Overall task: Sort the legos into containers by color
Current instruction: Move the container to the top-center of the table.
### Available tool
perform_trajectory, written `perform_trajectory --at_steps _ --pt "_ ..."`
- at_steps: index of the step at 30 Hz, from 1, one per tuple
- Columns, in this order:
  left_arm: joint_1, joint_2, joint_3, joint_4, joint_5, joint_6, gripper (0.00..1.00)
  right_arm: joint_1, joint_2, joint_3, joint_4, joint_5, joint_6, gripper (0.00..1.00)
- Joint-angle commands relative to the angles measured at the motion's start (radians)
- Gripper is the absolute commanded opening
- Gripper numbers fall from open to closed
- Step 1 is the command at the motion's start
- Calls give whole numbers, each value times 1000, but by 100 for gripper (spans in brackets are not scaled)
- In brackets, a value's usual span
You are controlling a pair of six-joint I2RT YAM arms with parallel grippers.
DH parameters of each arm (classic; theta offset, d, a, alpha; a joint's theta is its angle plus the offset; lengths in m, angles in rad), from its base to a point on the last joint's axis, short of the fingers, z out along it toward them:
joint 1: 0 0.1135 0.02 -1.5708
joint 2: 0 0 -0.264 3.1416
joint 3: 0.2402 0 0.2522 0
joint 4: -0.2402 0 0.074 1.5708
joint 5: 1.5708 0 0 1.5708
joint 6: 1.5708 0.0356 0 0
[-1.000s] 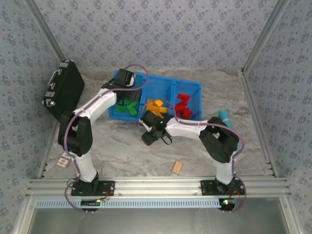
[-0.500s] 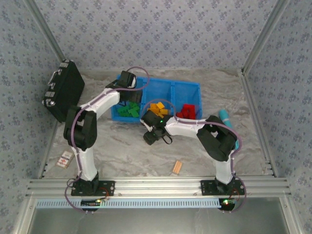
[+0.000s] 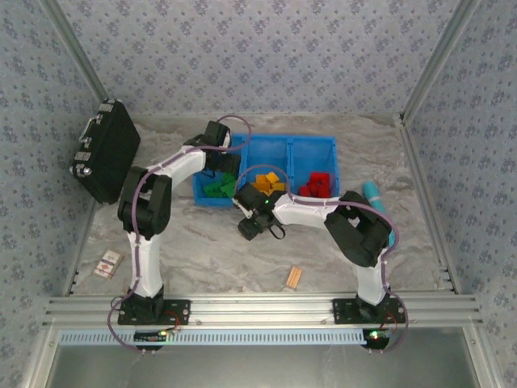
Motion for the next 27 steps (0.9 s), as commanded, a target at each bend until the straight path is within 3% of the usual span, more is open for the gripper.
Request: perform_trajectory --at_steps 1,9,16,27 --pt "-1 9 53 45 -2 -15 38 -7 30 20 -10 5 12 61" --pt "6 19 68 76 88 -43 26 -5 44 35 -10 -1 17 59" --pt "6 -120 2 158 159 -47 27 -4 61 42 -8 -2 23 52" --pt "7 -373 -90 110 143 -11 31 22 46 38 -26 13 20 37"
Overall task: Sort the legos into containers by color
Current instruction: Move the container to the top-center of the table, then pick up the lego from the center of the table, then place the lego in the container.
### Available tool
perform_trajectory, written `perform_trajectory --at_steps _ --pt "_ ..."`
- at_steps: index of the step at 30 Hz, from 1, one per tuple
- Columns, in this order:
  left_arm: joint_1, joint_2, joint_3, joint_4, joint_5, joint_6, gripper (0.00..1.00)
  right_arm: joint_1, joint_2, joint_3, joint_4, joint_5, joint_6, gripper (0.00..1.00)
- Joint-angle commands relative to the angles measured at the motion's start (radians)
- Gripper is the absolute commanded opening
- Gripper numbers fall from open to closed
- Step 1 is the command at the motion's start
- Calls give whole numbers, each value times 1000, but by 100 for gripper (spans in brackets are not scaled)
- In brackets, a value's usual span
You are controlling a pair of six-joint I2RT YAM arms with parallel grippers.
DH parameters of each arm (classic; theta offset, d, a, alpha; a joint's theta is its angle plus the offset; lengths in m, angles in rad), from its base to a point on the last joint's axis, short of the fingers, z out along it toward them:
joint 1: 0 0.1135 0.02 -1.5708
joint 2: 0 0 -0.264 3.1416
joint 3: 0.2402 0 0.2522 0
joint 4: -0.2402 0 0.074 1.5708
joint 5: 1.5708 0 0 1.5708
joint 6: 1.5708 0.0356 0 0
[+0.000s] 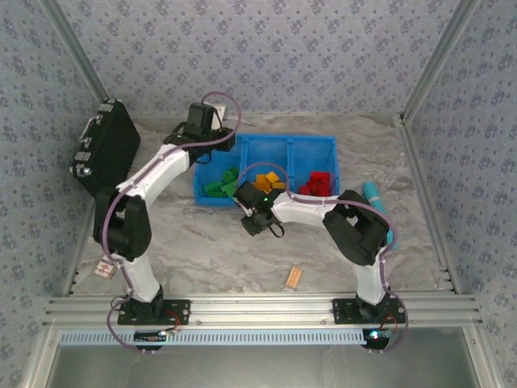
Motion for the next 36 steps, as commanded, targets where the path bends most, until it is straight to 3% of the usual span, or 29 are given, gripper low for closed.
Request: perform_trajectory --at_steps 1,5,15,21,29,36 --pt "5 -101 -57 -24 3 24 31 27 18 4 -2 -19 1 34" --pt "5 -250 -142 -87 -46 67 31 42 -41 -11 -40 -26 -9 29" --pt "28 -583 -367 -232 -172 104 35 62 -187 -22 -134 -67 -19 29" --pt "51 -705 -488 -247 -191 75 36 1 -260 35 -152 -71 -47 29" --pt "51 -813 -631 -241 -160 -22 36 -144 -166 210 -115 -16 -132 29" --pt "52 -889 -701 -270 -173 -40 36 -258 51 452 -183 -2 -93 29"
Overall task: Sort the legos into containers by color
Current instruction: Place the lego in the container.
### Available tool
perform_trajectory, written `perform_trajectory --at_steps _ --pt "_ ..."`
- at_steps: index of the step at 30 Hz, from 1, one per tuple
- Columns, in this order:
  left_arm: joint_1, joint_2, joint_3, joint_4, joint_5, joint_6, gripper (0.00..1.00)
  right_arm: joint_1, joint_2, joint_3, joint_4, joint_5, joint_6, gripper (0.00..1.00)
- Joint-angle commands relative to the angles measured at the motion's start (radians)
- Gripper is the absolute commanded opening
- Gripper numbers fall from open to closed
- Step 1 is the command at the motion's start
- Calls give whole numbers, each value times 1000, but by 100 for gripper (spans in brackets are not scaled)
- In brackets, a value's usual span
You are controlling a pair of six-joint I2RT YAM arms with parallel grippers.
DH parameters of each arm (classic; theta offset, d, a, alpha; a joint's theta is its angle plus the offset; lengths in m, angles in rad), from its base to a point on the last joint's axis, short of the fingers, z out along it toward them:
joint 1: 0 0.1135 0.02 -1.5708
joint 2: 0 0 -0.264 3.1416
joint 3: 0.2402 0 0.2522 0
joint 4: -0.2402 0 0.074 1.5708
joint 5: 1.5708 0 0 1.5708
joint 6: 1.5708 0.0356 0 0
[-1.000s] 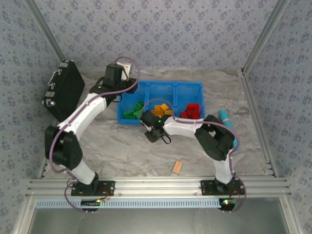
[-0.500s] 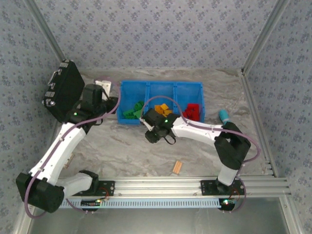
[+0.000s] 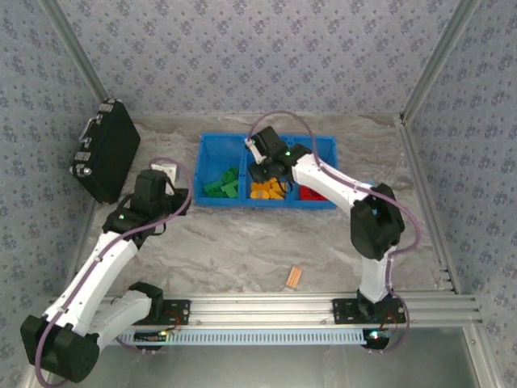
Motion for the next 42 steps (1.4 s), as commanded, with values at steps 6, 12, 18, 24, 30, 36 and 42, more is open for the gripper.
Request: perform_trajectory --at_steps 6,12,18,24,30,36,42 --pt "5 -43 -15 -32 -14 -9 37 -94 235 254 -110 -43 25 29" --pt "8 -24 -15 -27 1 -8 37 -132 389 437 -166 -66 17 29" --pt "8 -12 -17 -26 4 -14 37 -162 499 588 -200 -75 -15 29" --pt "8 10 -19 -17 12 -21 37 -195 601 738 -237 -87 -34 30" --pt "8 40 -25 -8 31 -37 38 -183 581 672 -205 -100 -26 33" --pt "8 44 -35 0 31 -47 42 -162 523 554 -172 -83 -17 40" --pt "8 49 -37 1 27 -48 45 -136 462 459 -142 -62 -17 45"
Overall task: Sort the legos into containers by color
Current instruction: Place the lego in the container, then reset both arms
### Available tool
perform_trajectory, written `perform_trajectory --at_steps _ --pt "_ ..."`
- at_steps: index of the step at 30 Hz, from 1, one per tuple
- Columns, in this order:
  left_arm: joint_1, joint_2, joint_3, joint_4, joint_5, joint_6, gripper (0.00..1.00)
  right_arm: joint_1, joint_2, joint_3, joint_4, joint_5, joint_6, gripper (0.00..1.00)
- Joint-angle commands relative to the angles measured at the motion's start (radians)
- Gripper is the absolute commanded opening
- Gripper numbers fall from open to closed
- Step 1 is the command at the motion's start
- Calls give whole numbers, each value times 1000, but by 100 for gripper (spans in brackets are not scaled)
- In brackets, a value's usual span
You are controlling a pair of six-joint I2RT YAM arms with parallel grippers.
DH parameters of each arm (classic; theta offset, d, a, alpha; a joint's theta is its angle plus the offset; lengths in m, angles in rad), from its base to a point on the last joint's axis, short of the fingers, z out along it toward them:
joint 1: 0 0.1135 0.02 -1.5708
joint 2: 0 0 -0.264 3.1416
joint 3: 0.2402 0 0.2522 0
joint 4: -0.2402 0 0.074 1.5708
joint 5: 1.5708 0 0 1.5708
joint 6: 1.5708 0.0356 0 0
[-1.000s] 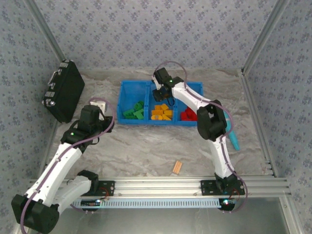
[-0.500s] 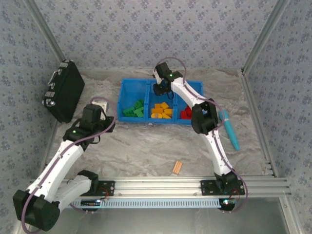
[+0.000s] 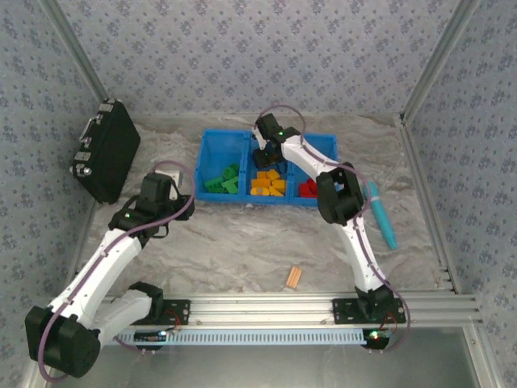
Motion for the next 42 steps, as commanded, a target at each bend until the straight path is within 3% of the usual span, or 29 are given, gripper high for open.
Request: perform_trajectory --at_steps 1,5,10,15,20,23,26,29,31,33,37,39,42 --pt "8 1 -1 12 9 -12 45 19 -56 -41 -24 22 0 46" --pt "8 2 -12 16 1 -27 49 29 -96 -76 -22 33 -1 48" --pt "8 9 -40 49 -61 -40 75 41 -170 -135 -12 43 -14 54" --pt "9 -4 -6 99 -292 20 86 49 -275 -214 26 35 -26 61" --pt "68 46 -27 282 -382 102 91 59 -357 -240 20 47 -53 65" --pt "88 129 -145 572 -463 221 91 62 -417 -268 19 54 -64 66" --pt "162 220 -265 838 -408 268 92 62 -498 -323 23 75 -81 70" --pt "299 305 -322 996 -191 193 93 67 -597 -419 47 128 -86 73" --pt "352 367 -367 1153 -127 188 94 68 -674 -517 74 188 -78 78" --pt "369 435 -380 1265 -126 201 96 61 -757 -627 125 235 -63 86" --pt "389 538 -363 1316 -15 218 100 32 -917 -835 181 323 -30 95" --pt "379 592 -407 1461 -29 225 100 5 -995 -940 227 345 -12 96" --pt "381 577 -436 1486 -74 203 100 -61 -1085 -1097 302 300 28 96"
